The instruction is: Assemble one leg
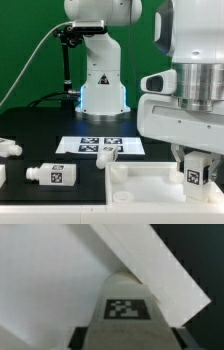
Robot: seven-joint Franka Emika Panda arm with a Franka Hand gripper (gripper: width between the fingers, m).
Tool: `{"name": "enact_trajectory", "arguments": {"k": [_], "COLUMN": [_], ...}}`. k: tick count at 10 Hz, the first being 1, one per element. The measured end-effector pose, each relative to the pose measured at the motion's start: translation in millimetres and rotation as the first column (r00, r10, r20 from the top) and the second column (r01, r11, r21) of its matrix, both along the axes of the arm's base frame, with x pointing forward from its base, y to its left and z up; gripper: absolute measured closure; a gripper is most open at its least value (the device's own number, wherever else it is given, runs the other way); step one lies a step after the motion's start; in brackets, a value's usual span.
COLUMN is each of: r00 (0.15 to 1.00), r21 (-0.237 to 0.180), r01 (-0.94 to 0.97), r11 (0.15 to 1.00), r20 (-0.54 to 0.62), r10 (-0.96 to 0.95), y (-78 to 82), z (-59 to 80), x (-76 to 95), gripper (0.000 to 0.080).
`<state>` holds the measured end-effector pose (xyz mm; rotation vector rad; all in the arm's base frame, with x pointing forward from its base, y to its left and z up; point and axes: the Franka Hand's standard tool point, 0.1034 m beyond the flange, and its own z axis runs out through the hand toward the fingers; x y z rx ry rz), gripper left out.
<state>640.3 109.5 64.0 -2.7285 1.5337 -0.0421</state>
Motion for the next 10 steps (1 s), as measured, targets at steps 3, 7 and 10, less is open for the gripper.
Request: {"name": "enact_trajectory", "arguments": {"k": [3,7,10], "r00": [0.871,0.737,0.956], "r21": [0.005,0.049,0.033], "r01": [0.491,0.676,0.291], "r11": [0.871,0.735,0.956], "r20": [-0.023,-0.015,0.021], "r10": [-0.491,-0.676,-0.292], "y": [3.7,3.8,6.1], "z": [-1.4,-1.6,0.8], "x": [2.3,2.0,2.7], "gripper": [0.0518,0.0517,0.0185]}}
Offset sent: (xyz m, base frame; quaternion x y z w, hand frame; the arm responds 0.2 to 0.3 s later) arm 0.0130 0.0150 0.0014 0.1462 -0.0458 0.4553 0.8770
